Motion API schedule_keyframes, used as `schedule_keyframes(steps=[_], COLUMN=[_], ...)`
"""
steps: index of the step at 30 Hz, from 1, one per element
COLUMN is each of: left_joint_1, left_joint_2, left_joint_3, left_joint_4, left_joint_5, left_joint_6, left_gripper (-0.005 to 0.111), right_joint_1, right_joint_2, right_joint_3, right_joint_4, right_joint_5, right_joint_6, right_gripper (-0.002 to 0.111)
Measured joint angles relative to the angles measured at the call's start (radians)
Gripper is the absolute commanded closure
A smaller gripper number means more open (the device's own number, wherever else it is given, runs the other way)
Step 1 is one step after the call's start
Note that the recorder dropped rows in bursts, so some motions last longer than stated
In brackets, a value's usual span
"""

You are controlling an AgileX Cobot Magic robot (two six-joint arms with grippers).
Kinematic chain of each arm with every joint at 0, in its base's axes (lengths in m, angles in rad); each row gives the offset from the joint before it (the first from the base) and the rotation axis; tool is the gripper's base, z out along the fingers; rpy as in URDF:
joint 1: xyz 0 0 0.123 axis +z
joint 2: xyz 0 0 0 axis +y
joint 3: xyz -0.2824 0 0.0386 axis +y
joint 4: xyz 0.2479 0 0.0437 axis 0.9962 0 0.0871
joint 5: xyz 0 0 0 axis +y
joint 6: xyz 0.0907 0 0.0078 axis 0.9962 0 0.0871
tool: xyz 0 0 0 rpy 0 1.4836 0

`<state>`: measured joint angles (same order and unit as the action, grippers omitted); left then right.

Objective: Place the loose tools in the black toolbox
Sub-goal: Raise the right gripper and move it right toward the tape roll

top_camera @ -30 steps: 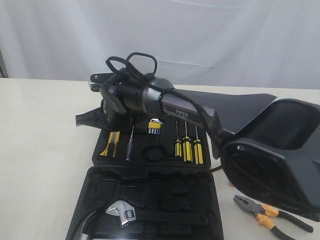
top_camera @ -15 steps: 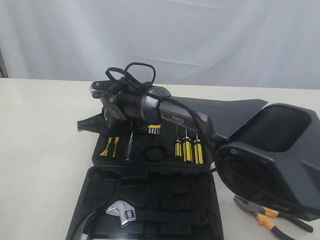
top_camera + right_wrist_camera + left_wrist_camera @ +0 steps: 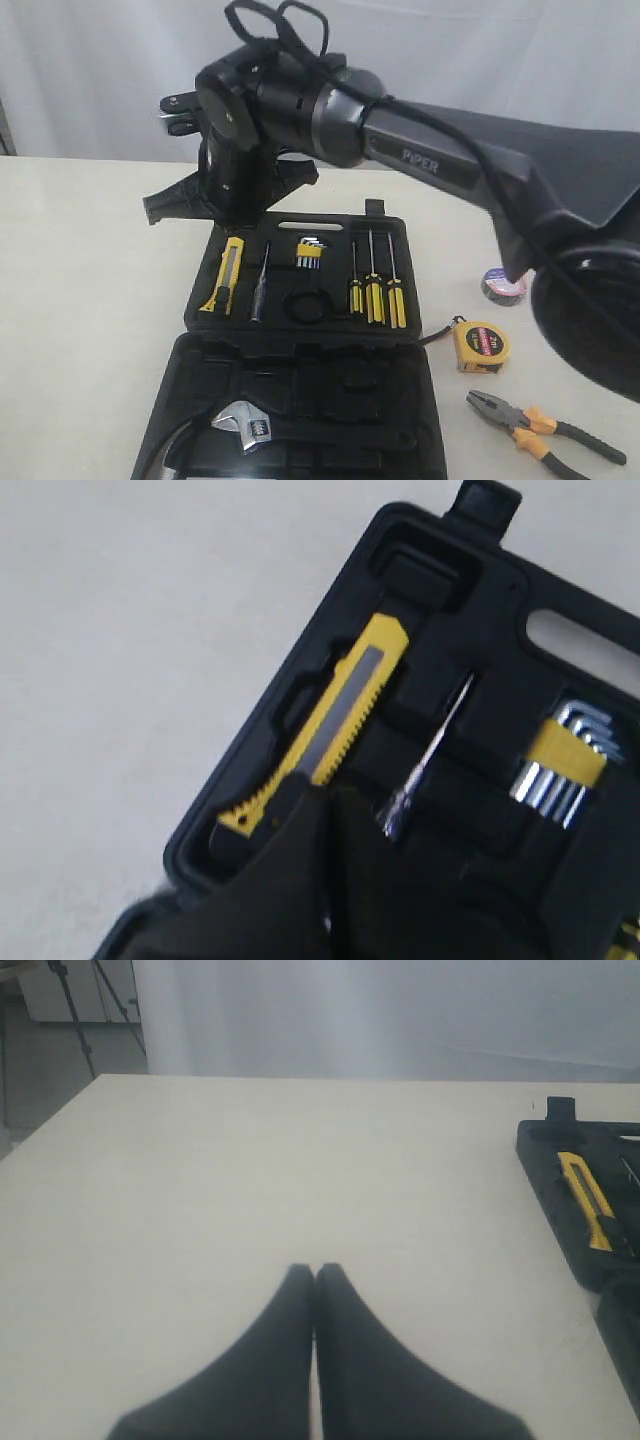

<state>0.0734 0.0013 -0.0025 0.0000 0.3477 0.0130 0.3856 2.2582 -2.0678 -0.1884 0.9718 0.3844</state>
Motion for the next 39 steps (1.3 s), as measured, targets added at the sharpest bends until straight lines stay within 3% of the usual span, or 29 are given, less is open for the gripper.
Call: schedule_keyframes(steps=[11,20,33,39], left_joint_1=[0.000,0.000,0.000,0.000], left_joint_2=[0.000,0.000,0.000,0.000], left_joint_3=[0.000,0.000,0.000,0.000], left_joint_4=[0.000,0.000,0.000,0.000], left_joint_5=[0.000,0.000,0.000,0.000], left_joint_6=[0.000,0.000,0.000,0.000], left_gripper=[0.107,0.107,0.107,0.107], right_joint_1=[0.000,-0.058,-0.380,-0.423], right_joint_2=[-0.184,-0.373,-0.735,-0.791], right_joint_3=[0.000,0.050,0.593,0.813], right_joint_4=[0.142,0.142,0.140,0.140], right_joint_5=[0.223,0.240,0.246,0.217], right_joint_6=[-0.229,-0.303,-0.314,-0.284], right_gripper=[0.109,0.109,0.109,0.109])
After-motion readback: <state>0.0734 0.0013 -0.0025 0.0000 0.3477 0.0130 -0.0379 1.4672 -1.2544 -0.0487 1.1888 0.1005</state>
